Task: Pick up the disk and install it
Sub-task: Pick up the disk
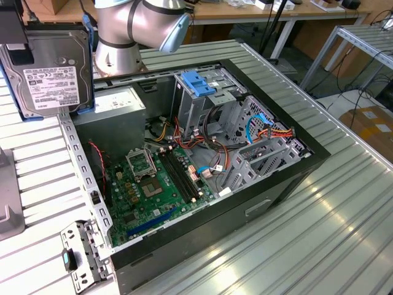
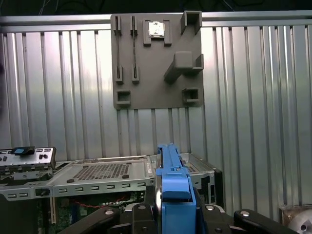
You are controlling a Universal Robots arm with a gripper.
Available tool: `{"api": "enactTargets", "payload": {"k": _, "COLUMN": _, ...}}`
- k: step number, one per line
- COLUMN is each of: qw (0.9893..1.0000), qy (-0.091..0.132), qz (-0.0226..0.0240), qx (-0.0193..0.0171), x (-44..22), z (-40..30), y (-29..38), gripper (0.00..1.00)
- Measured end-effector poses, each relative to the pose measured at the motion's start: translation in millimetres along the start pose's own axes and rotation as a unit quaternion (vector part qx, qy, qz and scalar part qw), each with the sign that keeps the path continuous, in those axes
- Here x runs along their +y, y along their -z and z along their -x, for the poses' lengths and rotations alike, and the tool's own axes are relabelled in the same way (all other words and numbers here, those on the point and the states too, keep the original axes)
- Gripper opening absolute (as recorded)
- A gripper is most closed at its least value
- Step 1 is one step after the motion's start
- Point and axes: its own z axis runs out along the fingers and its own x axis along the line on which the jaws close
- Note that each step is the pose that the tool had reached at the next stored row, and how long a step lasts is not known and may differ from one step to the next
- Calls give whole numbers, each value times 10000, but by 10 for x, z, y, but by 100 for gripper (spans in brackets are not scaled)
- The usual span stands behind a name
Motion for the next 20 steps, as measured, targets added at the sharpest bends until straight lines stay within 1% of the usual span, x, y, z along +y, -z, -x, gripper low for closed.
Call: {"api": "enactTargets", "payload": {"k": 20, "qw": 10000, "qy": 0, "qz": 0, "qx": 0, "x": -46, "z": -58, "y": -3, "gripper": 37}}
